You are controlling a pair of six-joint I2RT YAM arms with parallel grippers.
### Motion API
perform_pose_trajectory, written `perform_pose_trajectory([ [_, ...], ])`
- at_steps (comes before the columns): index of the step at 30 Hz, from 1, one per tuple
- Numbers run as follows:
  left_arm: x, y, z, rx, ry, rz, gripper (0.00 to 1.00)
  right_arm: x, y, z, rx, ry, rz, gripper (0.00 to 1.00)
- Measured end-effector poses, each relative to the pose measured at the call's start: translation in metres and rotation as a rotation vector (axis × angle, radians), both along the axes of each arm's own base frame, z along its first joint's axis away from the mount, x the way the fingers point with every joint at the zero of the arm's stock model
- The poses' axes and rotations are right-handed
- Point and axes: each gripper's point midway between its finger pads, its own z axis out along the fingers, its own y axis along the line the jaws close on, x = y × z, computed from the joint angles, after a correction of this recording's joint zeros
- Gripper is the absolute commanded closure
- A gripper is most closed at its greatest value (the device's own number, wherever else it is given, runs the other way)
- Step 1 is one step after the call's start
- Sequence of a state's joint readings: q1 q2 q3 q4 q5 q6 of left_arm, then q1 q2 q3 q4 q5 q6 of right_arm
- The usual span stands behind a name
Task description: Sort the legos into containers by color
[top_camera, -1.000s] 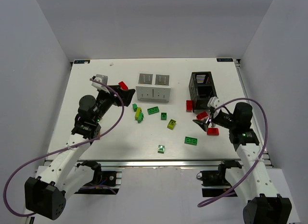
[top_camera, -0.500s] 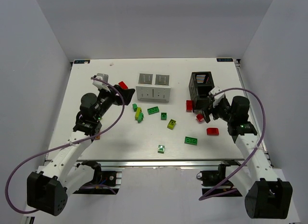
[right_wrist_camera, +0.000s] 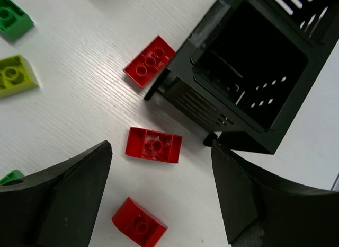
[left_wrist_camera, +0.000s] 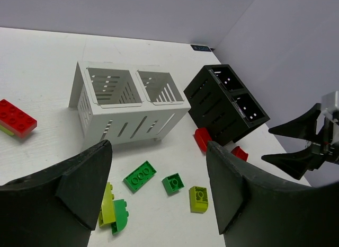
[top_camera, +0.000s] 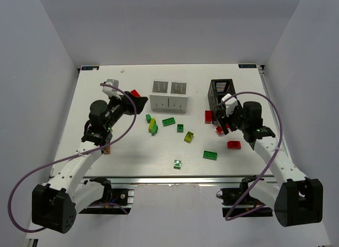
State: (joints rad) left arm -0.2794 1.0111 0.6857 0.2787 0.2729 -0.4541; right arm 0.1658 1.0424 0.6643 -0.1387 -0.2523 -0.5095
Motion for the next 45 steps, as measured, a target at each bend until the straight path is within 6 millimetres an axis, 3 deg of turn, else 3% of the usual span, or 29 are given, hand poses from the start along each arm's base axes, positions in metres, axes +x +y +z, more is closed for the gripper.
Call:
perform_pose_trajectory([
  [7,0.001,0.004,-0.003,0.022,0.000,0.021,0.18,0.006,-0.016,-0.022,-0.071,0.056,-0.076,0.23],
  [14,0.003,0.009,-0.010,0.107,0.006,0.065,0.18,0.007,-0.022,-0.024,-0.087,0.057,-0.091,0.29],
  [21,0.003,0.005,-0.011,0.131,0.013,0.051,0.18,0.006,-0.018,-0.030,-0.072,0.079,-0.071,0.27],
  [26,-0.001,0.000,-0.002,0.093,0.015,0.025,0.18,-0.006,-0.007,-0.033,-0.074,0.101,0.032,0.27],
  [31,-0.011,-0.003,0.021,0.040,-0.040,0.003,0.18,-0.018,0.005,-0.019,-0.134,0.032,0.155,0.27],
  [33,-0.013,-0.001,0.028,0.034,-0.062,0.011,0.18,-0.025,0.012,-0.017,-0.183,-0.014,0.240,0.21],
  [39,-0.007,-0.003,0.015,0.046,-0.023,0.009,0.18,-0.066,0.015,-0.060,-0.350,0.030,0.458,0.20],
  [45,-0.006,-0.004,0.008,0.054,-0.003,0.008,0.18,-0.078,0.013,-0.066,-0.418,0.029,0.561,0.21],
])
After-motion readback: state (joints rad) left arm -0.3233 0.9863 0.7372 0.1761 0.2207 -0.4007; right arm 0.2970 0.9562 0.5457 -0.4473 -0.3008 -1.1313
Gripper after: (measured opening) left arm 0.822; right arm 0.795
